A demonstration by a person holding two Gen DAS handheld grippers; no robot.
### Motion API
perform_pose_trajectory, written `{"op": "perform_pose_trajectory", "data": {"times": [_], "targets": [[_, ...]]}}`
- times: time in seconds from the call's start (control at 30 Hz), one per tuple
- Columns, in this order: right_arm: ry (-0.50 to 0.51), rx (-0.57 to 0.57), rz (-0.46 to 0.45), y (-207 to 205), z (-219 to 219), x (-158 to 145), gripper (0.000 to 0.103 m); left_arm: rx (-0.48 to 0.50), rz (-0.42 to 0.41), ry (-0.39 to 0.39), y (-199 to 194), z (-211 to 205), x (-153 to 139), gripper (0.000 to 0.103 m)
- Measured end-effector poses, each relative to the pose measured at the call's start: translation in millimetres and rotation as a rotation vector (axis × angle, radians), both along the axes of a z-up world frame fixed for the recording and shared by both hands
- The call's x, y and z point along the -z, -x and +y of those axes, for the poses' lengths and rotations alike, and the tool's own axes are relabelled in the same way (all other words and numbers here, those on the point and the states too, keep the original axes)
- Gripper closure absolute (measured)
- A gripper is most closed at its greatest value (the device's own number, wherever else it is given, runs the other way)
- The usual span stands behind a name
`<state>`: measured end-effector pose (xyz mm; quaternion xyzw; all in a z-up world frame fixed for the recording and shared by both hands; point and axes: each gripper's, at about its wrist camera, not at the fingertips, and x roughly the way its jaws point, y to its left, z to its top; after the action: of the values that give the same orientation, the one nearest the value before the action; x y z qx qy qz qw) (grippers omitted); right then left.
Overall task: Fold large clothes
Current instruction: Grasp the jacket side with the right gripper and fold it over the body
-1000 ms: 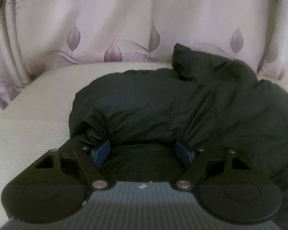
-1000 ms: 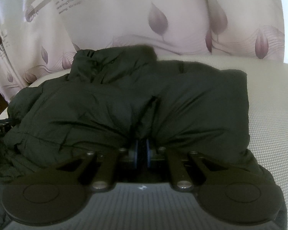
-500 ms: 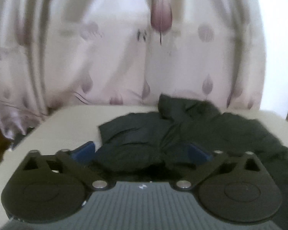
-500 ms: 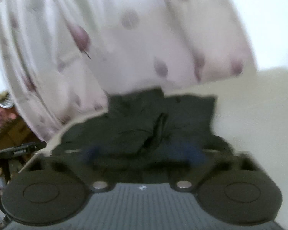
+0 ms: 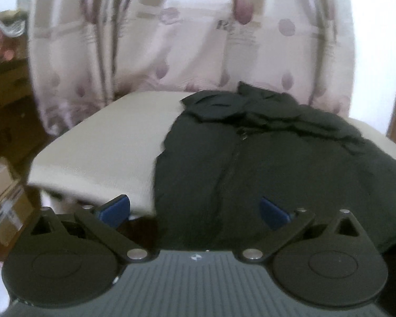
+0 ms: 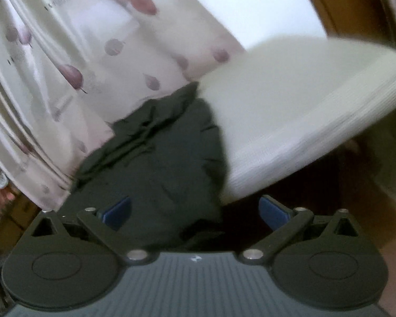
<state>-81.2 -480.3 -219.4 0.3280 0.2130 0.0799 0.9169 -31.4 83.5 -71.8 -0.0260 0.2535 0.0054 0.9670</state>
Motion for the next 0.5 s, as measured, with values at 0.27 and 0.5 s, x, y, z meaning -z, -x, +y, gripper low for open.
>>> {"op": "perform_pose_trajectory", "data": {"times": [0.27,0.5], "targets": [[-0.299,-0.023,0.049,-41.4,-6.5,37.0,0.000,-0.113,0.024,0.117,14.1,44.4,17.1,0.000],[-0.431,-0.078,0.045,-63.8,-6.5,48.3,0.013,-0.070,0.095,0.233,-2.1,62.1,40.3,0.000]]}}
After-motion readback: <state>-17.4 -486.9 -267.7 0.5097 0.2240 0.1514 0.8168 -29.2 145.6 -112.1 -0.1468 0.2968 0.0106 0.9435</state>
